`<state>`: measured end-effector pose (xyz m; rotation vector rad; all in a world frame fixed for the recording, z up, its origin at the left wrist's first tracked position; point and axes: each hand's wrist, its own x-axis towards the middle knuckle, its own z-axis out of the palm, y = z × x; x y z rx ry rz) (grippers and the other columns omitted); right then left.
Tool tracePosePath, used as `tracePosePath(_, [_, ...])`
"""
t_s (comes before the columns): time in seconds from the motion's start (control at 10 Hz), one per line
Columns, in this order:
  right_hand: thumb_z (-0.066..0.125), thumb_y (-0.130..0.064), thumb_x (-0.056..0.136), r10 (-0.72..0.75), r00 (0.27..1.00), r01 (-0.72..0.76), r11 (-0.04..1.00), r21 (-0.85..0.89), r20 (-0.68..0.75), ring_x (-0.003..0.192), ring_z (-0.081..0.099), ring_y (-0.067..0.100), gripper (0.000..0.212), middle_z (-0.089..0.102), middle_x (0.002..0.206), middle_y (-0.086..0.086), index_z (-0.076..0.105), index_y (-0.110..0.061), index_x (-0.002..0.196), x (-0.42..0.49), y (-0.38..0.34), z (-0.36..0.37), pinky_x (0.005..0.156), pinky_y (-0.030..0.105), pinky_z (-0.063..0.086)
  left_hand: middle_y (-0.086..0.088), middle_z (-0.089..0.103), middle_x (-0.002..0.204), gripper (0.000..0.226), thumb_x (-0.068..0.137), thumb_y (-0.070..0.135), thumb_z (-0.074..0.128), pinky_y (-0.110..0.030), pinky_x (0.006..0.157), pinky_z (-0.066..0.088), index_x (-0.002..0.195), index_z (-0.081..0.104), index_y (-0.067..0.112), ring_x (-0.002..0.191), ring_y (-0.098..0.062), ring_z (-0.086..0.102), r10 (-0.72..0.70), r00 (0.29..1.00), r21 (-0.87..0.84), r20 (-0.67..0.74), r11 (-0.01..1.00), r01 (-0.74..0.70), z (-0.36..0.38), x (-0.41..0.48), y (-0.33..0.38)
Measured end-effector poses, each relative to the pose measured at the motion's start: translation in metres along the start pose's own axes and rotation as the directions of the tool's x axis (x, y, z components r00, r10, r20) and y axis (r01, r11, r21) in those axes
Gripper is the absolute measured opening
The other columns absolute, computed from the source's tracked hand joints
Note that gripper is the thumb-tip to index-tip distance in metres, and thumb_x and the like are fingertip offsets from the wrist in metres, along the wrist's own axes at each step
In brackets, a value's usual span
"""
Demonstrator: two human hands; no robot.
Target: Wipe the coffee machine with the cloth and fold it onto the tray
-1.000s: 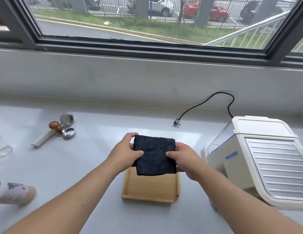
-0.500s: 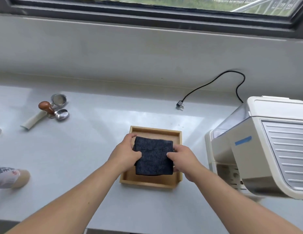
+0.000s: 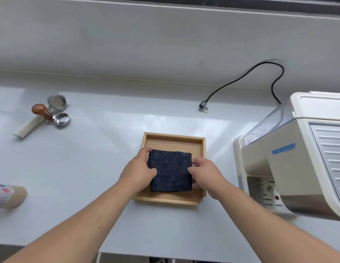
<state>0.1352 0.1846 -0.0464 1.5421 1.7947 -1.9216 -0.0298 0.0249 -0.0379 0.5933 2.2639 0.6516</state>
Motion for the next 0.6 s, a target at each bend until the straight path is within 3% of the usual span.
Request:
tracePosePath(0.2, [0.054, -0.009, 0.091, -0.018, 1.000, 0.018, 0.991, -0.130, -0.001, 0.080, 0.076, 0.033, 0.025, 0.071, 0.100, 0.011, 0.068, -0.021, 0.108, -0.005, -0.008, -0.004, 0.062, 0.047, 0.066, 0.007, 0.068, 0.118, 0.063, 0.087, 0.033, 0.062, -0.036, 0.081, 0.056, 0.146, 0.042, 0.038, 0.101, -0.022, 0.066, 0.024, 0.998, 0.170, -0.066, 0.985, -0.012, -0.003, 0.001, 0.004])
tracePosePath(0.4, [0.058, -0.015, 0.088, -0.041, 0.998, 0.031, 0.981, -0.189, -0.052, 0.071, 0.072, 0.026, 0.036, 0.068, 0.088, 0.005, 0.059, -0.022, 0.123, -0.012, -0.022, -0.016, 0.064, 0.046, 0.066, 0.011, 0.061, 0.119, 0.063, 0.087, 0.042, 0.064, -0.035, 0.082, 0.052, 0.147, 0.045, 0.037, 0.104, -0.019, 0.063, 0.010, 0.995, 0.182, -0.104, 0.983, 0.009, -0.016, 0.000, 0.013])
tracePosePath(0.5, [0.062, -0.027, 0.090, -0.096, 0.991, 0.076, 0.976, -0.206, -0.088, 0.079, 0.074, 0.026, 0.030, 0.067, 0.092, 0.000, 0.060, -0.026, 0.120, -0.015, -0.032, -0.025, 0.067, 0.045, 0.066, 0.010, 0.061, 0.134, 0.063, 0.087, 0.046, 0.064, -0.033, 0.084, 0.049, 0.147, 0.046, 0.038, 0.113, -0.016, 0.061, 0.032, 0.993, 0.126, -0.113, 0.992, -0.017, -0.025, -0.001, 0.019])
tracePosePath(0.6, [0.063, -0.048, 0.090, -0.182, 0.977, 0.141, 0.945, -0.296, -0.113, 0.084, 0.069, 0.009, 0.035, 0.066, 0.104, -0.013, 0.062, -0.032, 0.122, -0.023, -0.044, -0.033, 0.069, 0.032, 0.059, 0.009, 0.055, 0.150, 0.067, 0.088, 0.056, 0.064, -0.034, 0.098, 0.048, 0.149, 0.046, 0.037, 0.132, -0.017, 0.055, 0.116, 0.985, 0.131, -0.131, 0.986, -0.099, -0.031, -0.006, 0.028])
